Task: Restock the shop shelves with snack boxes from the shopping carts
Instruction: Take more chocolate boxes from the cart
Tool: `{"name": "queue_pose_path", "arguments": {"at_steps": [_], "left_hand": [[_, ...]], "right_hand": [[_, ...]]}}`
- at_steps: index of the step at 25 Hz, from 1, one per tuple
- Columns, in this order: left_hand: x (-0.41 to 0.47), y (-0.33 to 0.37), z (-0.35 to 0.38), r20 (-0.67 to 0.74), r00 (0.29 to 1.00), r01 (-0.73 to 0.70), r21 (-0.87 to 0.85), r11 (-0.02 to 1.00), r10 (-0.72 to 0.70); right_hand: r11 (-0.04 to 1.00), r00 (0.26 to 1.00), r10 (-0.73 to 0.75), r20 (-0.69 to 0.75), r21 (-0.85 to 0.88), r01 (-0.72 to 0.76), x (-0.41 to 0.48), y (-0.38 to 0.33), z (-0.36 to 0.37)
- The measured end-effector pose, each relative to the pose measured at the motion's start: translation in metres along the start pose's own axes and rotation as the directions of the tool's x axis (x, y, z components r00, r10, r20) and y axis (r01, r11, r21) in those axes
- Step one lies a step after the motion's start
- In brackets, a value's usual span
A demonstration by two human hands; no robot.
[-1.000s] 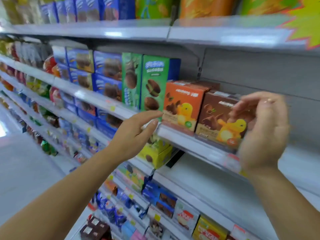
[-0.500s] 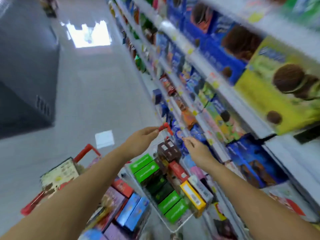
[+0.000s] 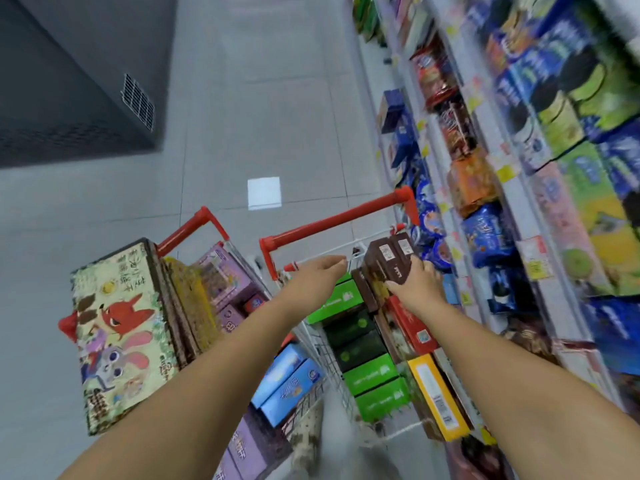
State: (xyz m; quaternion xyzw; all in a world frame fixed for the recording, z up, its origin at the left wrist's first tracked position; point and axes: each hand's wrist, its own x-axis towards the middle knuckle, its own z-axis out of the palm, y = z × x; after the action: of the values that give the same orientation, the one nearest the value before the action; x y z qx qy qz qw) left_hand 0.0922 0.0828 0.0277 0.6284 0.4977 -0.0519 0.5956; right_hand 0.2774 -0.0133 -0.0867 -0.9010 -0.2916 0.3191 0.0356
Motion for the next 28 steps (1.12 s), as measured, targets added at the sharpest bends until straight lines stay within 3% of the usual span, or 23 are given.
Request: {"name": "queue_pose_path", "arguments": {"at_steps": [4,7,15,20,22,24,28], "left_hand": [[0.013,-0.015,0.008,-0.03,0.998,0.05,-0.051,0.997,-0.052],[0.017,-0.021,0.01,-0.032,0.998,0.054,-0.077,0.996,-0.057],[-0.011,0.018,-0.001,-0.004,0.998,-0.064,-0.099,0.993,0.064],[-0.049,0.072,-0.03,0.086,0.971,-0.21,-0.139,0.968,0.224],[-0.063,0.089,-0.044,0.164,0.946,-0.248,-0.182,0.951,0.278],[-0.077,0.104,-0.051,0.336,0.89,-0.251,-0.207,0.946,0.309],[-0.121,0.13,-0.044,0.527,0.776,-0.25,-0.245,0.937,0.346]], "right_hand": [[0.999,0.99,0.03,-0.138,-0.014,-0.032,0.014,-0.002,0.023],[0.997,0.981,0.026,-0.193,0.079,-0.011,0.011,-0.006,0.022],[0.86,0.913,-0.151,-0.379,0.405,0.31,-0.061,-0.004,-0.083],[0.457,0.92,-0.271,-0.283,0.803,0.382,-0.15,-0.005,-0.181],[0.337,0.917,-0.309,-0.254,0.872,0.355,-0.184,-0.006,-0.208],[0.185,0.923,-0.294,-0.248,0.933,0.31,-0.212,-0.005,-0.226],[-0.04,0.936,-0.149,-0.318,0.948,0.315,-0.268,-0.004,-0.242]]}}
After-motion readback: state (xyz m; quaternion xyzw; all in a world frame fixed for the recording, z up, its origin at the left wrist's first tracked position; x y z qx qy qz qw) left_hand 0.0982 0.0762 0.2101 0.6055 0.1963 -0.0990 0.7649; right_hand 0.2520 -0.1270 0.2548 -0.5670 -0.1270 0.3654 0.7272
